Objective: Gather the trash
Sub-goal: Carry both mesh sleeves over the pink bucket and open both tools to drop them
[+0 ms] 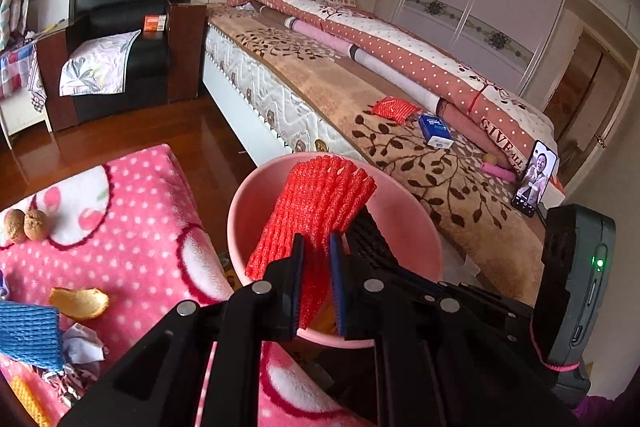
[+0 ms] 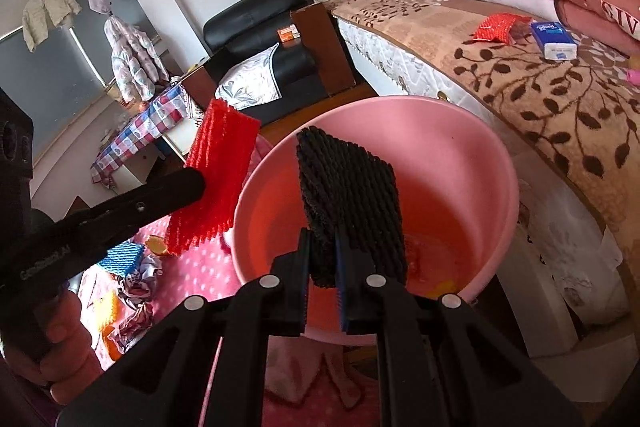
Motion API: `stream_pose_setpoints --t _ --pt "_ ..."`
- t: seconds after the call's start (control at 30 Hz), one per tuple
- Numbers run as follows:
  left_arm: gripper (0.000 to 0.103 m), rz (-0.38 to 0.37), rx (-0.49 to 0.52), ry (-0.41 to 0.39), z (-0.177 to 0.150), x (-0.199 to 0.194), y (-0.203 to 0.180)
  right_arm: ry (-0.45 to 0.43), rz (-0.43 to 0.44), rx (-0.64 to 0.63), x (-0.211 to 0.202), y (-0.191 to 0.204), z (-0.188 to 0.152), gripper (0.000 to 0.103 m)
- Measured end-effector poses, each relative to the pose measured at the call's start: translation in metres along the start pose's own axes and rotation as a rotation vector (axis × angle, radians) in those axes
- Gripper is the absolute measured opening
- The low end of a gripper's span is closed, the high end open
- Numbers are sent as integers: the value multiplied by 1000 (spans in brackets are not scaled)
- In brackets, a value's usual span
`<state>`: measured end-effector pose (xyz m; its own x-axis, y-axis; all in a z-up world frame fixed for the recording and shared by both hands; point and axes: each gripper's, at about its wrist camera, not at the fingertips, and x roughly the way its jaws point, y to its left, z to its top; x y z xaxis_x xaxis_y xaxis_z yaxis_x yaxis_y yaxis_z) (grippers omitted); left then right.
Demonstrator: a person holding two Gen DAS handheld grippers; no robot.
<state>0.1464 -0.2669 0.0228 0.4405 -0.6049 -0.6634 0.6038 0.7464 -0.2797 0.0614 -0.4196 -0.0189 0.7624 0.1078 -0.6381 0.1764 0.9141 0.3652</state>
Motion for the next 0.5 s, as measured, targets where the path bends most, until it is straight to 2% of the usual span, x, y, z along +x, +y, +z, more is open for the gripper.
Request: stream_pose_setpoints --t 0.23,0.3,0.37,0.43,0.5 --pt "20 8 1 -10 1 0 1 8 -2 22 3 -3 1 13" --pt "26 11 4 -15 1 -2 1 12 -2 32 3 -3 0 17" --pt "33 16 3 -24 1 -5 2 9 -4 37 3 -3 0 29" --pt "36 18 3 -30 2 -8 2 4 -5 41 1 -3 0 36" --pt "37 22 1 -37 2 -12 4 3 -5 41 -1 -2 0 37"
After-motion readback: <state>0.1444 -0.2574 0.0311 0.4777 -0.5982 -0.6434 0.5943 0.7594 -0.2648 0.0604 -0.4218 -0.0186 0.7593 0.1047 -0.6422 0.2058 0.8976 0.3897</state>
